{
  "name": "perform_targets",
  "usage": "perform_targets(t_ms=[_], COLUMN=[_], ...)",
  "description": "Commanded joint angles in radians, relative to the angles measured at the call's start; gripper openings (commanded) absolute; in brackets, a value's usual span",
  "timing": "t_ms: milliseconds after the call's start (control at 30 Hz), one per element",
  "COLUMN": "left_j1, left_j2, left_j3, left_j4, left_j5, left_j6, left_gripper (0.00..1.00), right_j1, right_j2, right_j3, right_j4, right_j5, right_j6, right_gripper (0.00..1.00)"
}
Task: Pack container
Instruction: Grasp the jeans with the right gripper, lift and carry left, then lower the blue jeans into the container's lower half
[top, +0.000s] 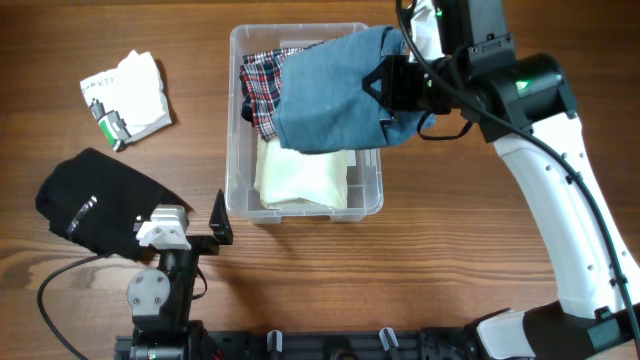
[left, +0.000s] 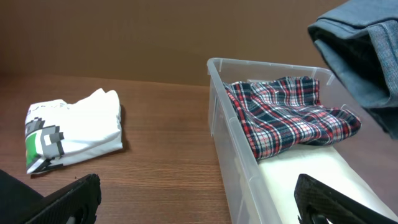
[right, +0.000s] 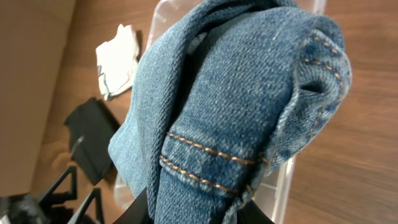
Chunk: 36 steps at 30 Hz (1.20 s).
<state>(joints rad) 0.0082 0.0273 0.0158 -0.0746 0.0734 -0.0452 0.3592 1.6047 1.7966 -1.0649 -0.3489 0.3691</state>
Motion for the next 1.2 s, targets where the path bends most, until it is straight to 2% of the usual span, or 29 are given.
perform_targets(t_ms=[0,233,533,767,1167], left_j1=[0.003,0.003,0.003,0.003,0.003], left_j2=[0.0,0.0,0.0,0.0,0.0], left_j3=[-0.006,-0.006,-0.006,-0.006,-0.006], left_j4=[0.0,-0.001,0.0,-0.001,0.0], left_j5=[0.005,0.005,0.005,0.005,0.005], left_j6=[0.015,0.015,0.015,0.015,0.015], left_gripper=[1.0,1.0,1.0,1.0,1.0], right_j1=[0.003,0.005,0.068,0.134,0.135], right_j2=[-0.01,-0.01,-0.009,-0.005,0.071], right_j3=[-0.037,-0.195,-0.409,-0.424,-0.431], right_j4=[0.06,0.22,0.44,0.478,0.492], right_j5=[-0.151,-0.28,-0.285,-0.18,-0.164], right_j6=[0.027,0.082,0.136,0.184,0.226], right_gripper=[0.04,0.04,0.04,0.04,0.04])
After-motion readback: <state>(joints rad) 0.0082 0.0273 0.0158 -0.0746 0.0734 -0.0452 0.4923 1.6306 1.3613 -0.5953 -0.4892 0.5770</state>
